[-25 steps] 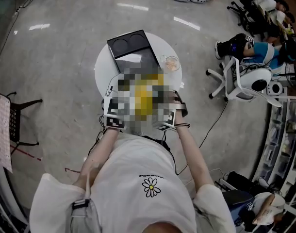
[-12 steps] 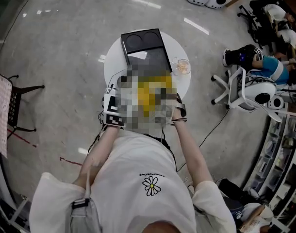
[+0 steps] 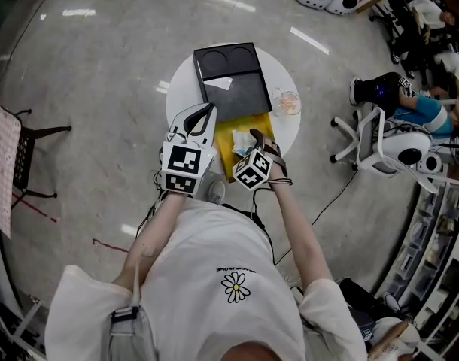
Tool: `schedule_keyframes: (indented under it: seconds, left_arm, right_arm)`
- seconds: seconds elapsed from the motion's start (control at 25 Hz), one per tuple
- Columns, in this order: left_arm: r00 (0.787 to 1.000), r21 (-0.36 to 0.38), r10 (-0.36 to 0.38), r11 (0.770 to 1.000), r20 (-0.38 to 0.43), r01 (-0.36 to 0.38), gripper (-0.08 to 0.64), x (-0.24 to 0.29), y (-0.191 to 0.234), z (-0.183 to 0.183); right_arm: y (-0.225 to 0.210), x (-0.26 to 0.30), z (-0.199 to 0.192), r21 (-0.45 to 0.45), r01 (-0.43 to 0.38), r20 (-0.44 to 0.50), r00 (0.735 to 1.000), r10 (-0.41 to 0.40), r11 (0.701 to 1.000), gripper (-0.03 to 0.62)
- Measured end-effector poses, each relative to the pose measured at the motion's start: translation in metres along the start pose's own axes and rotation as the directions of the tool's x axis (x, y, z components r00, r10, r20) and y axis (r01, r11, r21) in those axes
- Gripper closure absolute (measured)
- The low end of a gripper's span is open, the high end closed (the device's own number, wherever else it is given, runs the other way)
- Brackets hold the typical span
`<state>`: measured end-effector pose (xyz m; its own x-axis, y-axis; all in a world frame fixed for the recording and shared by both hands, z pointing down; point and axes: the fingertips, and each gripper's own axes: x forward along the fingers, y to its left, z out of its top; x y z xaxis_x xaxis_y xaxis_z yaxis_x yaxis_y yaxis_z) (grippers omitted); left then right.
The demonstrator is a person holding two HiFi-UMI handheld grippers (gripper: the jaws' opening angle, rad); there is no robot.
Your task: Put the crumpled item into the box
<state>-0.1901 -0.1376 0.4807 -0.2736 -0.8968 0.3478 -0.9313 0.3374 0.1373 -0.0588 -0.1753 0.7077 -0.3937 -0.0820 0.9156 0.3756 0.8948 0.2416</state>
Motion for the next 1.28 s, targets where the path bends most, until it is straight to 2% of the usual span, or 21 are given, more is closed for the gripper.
schedule_keyframes:
  seconds: [0.36, 0.64, 0.76, 0.96, 1.12, 1.2, 1.28]
  left_arm:
    - [1.0, 0.006, -0.014, 1.0, 0.006, 0.014, 0.56, -0.001, -0.003, 0.003]
    - [1.0, 0.006, -0.028, 1.0, 0.012, 0.028, 0.56, -0.004, -0.009, 0.005]
    - [0.999, 0.01, -0.037, 0.999, 0.017, 0.037, 0.56, -0.004, -0.013, 0.006]
    - [0.998, 0.021, -0.053, 0.998, 0.026, 0.053, 0.56, -0.006, -0.02, 0.009]
    - [0.997, 0.038, -0.067, 0.997, 0.034, 0.065, 0.56, -0.007, -0.026, 0.013]
    - [0.996, 0.049, -0.076, 0.996, 0.04, 0.074, 0.56, -0.006, -0.029, 0.016]
    - [0.995, 0.058, -0.089, 0.995, 0.045, 0.087, 0.56, -0.005, -0.033, 0.018]
  right_arm:
    - [0.009, -0.004, -0.007, -0.101, -0.042, -0.03, 0.999, 0.039, 0.994, 0.222]
    - [0.017, -0.024, -0.003, -0.021, -0.123, -0.016, 0.992, 0.123, 0.992, 0.222]
    - [0.012, -0.029, -0.002, -0.036, -0.1, -0.014, 0.995, 0.1, 0.994, 0.222]
    - [-0.005, -0.038, 0.001, -0.119, -0.023, -0.012, 1.0, 0.022, 0.993, 0.222]
    - [-0.037, -0.062, 0.02, -0.016, 0.076, 0.078, 0.994, -0.075, 0.997, 0.222]
    - [-0.058, -0.082, 0.033, 0.103, 0.133, 0.151, 0.977, -0.148, 0.986, 0.224]
    - [-0.079, -0.108, 0.046, 0.258, 0.158, 0.235, 0.947, -0.221, 0.953, 0.224]
